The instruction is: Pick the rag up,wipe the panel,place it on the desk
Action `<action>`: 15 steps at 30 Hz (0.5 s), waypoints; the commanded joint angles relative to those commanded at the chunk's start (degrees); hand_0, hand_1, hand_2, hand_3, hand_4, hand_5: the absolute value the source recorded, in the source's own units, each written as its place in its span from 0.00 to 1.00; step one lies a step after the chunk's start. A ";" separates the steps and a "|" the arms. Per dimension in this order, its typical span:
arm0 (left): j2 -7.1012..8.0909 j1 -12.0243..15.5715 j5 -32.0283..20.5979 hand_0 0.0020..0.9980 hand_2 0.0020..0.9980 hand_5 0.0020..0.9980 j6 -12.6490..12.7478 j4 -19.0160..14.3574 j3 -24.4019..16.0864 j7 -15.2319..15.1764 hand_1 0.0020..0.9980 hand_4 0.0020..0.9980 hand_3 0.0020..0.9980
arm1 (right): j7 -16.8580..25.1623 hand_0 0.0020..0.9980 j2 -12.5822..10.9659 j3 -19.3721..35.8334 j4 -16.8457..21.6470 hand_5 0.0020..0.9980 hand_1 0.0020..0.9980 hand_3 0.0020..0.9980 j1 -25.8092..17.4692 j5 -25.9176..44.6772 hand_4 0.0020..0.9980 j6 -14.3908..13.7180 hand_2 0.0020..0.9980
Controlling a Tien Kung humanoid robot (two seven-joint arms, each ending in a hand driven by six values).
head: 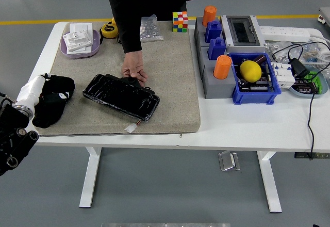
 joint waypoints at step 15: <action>-0.32 -0.20 3.94 0.35 0.79 0.00 1.93 0.68 0.52 1.72 0.60 0.58 0.59 | 0.05 0.72 -0.14 2.47 0.54 0.54 0.60 0.58 0.05 -1.55 0.97 -0.36 0.66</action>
